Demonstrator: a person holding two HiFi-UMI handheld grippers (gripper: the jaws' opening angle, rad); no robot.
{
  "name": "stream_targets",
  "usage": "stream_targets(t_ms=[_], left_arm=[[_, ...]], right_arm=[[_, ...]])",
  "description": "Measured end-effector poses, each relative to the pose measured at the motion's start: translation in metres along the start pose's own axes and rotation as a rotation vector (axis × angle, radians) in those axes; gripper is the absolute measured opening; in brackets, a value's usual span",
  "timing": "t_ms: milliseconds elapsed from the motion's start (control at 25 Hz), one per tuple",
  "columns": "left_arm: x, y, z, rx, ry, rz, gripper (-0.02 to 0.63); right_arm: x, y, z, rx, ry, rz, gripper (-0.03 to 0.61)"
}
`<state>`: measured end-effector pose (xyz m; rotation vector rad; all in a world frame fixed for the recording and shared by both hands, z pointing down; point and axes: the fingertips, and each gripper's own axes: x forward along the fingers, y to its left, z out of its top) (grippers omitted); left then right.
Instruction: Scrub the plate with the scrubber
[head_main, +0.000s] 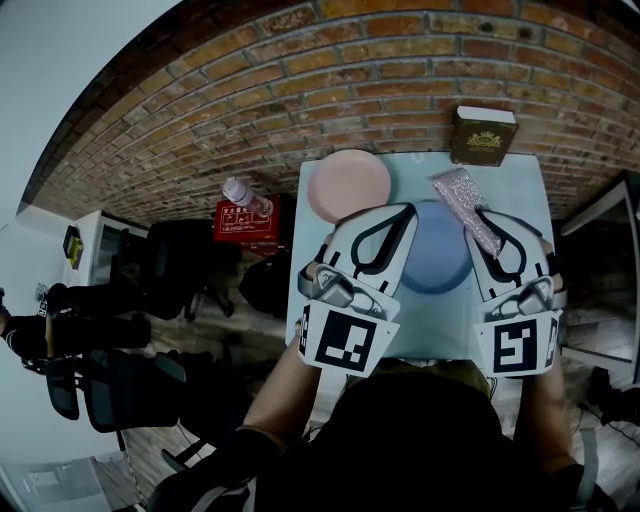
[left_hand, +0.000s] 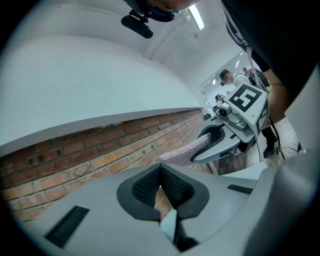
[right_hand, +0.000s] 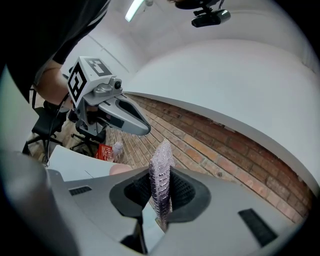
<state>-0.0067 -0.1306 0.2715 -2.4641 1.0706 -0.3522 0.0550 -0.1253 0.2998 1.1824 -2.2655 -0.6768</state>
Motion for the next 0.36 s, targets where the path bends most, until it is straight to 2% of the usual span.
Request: stream_targets(t_ms=[360], left_arm=[[0.0001, 0.0085, -0.0015, 0.009, 0.023, 0.013, 0.023]], right_arm=[[0.0009, -0.0024, 0.0013, -0.013, -0.004, 0.005, 0.089]])
